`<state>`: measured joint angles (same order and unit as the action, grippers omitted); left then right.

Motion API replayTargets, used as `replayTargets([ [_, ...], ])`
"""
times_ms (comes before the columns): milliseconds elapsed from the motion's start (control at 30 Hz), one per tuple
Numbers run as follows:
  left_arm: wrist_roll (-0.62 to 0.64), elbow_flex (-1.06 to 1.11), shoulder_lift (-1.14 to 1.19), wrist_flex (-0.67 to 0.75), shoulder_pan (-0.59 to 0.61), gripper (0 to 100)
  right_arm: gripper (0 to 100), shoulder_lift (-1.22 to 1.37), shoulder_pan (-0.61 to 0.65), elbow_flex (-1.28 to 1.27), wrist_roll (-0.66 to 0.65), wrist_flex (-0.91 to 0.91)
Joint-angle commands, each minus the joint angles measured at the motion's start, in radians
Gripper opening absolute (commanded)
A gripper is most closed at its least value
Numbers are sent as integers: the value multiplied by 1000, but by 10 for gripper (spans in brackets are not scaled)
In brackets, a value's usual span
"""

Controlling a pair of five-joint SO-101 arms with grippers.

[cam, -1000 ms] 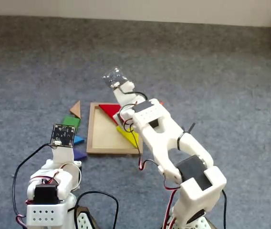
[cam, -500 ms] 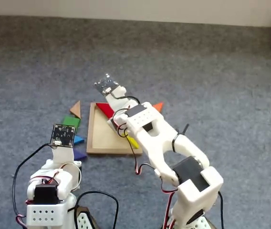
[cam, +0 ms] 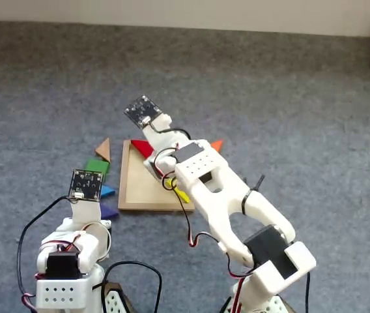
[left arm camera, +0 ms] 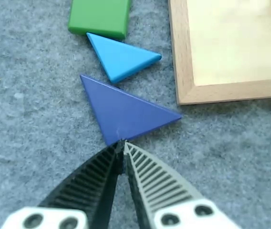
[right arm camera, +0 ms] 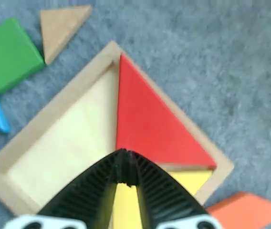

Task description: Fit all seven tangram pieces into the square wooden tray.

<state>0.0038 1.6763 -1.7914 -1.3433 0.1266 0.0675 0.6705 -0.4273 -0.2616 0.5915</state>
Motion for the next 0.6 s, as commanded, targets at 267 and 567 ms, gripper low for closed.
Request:
replayTargets([
  [267,6,19,-25,-3,15,6,8,153,-53,13,8,-234],
  [567,6,19,-25,-3,15,6,8,156,-21,13,6,-91],
])
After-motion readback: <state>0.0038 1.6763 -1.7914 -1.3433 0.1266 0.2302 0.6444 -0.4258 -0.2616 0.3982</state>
